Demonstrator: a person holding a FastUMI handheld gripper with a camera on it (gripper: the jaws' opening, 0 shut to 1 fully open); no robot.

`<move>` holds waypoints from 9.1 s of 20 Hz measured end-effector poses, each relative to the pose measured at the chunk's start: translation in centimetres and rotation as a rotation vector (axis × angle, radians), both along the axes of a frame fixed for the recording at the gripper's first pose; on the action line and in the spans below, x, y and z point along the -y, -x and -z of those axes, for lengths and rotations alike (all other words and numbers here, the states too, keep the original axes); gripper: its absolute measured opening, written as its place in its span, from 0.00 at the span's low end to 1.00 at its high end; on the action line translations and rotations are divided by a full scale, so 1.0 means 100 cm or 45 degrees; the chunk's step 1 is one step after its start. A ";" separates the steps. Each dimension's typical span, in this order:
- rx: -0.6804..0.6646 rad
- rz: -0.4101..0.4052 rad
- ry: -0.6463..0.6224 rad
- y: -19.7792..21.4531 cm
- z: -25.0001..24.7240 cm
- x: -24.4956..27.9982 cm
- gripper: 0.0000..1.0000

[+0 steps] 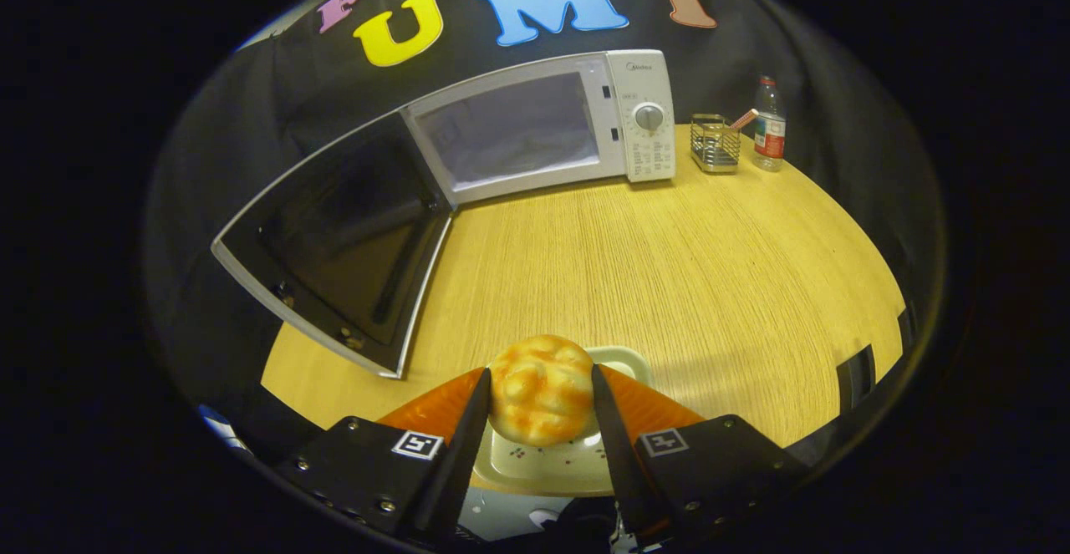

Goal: Open the microwave, put the food inside, and close the microwave door.

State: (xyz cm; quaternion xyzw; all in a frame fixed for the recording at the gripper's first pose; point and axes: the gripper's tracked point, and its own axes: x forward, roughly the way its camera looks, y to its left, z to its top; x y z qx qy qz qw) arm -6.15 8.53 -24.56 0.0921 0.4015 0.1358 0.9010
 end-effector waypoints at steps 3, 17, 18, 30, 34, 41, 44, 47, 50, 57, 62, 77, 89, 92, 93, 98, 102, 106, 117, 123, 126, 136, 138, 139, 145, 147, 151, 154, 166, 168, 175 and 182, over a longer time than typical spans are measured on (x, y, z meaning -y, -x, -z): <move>0.057 0.008 -0.077 -0.023 -0.024 -0.008 0.71; 0.251 0.061 -0.388 -0.162 -0.070 -0.063 0.70; 0.272 0.072 -0.405 -0.174 -0.071 -0.066 0.71; 0.367 0.256 -0.519 -0.294 -0.030 -0.091 0.70; 0.371 0.335 -0.517 -0.333 -0.013 -0.095 0.70; 0.359 0.482 -0.530 -0.372 0.014 -0.102 0.70; 0.364 0.502 -0.500 -0.379 0.022 -0.109 0.70; 0.397 0.535 -0.419 -0.386 0.024 -0.102 0.79; 0.434 0.546 -0.386 -0.384 0.014 -0.094 0.97; 0.509 0.383 -0.323 -0.325 -0.035 -0.088 0.97; 0.637 0.233 -0.227 -0.257 -0.091 -0.080 0.97; 0.859 -0.149 -0.118 -0.057 -0.174 -0.131 0.97; 0.834 -0.526 -0.239 0.036 -0.180 -0.257 0.97; 0.780 -0.605 -0.245 0.050 -0.159 -0.279 0.97; 0.757 -0.626 -0.246 0.053 -0.151 -0.283 0.97; 0.594 -0.652 -0.239 0.050 -0.108 -0.289 0.92; 0.541 -0.610 -0.206 0.030 -0.088 -0.277 0.77; 0.540 -0.547 -0.176 0.017 -0.086 -0.260 0.34; 0.570 -0.507 -0.068 -0.014 -0.082 -0.210 0.01; 0.554 -0.403 -0.030 -0.052 -0.078 -0.169 0.01; 0.545 -0.343 -0.019 -0.074 -0.076 -0.149 0.01; 0.550 -0.154 0.032 -0.159 -0.075 -0.085 0.01; 0.556 -0.121 0.042 -0.178 -0.076 -0.073 0.01; 0.559 -0.105 0.046 -0.189 -0.077 -0.068 0.01; 0.569 -0.048 0.062 -0.242 -0.073 -0.045 0.01; 0.568 -0.021 0.072 -0.258 -0.073 -0.036 0.01; 0.588 0.045 0.072 -0.289 -0.079 -0.023 0.01; 0.607 0.079 0.086 -0.308 -0.084 -0.017 0.01; 0.674 0.153 0.130 -0.306 -0.110 -0.016 0.03; 0.730 0.160 0.151 -0.290 -0.128 -0.013 0.03; 0.889 0.172 0.240 -0.204 -0.177 -0.002 0.03; 0.942 0.182 0.222 -0.110 -0.202 -0.002 0.04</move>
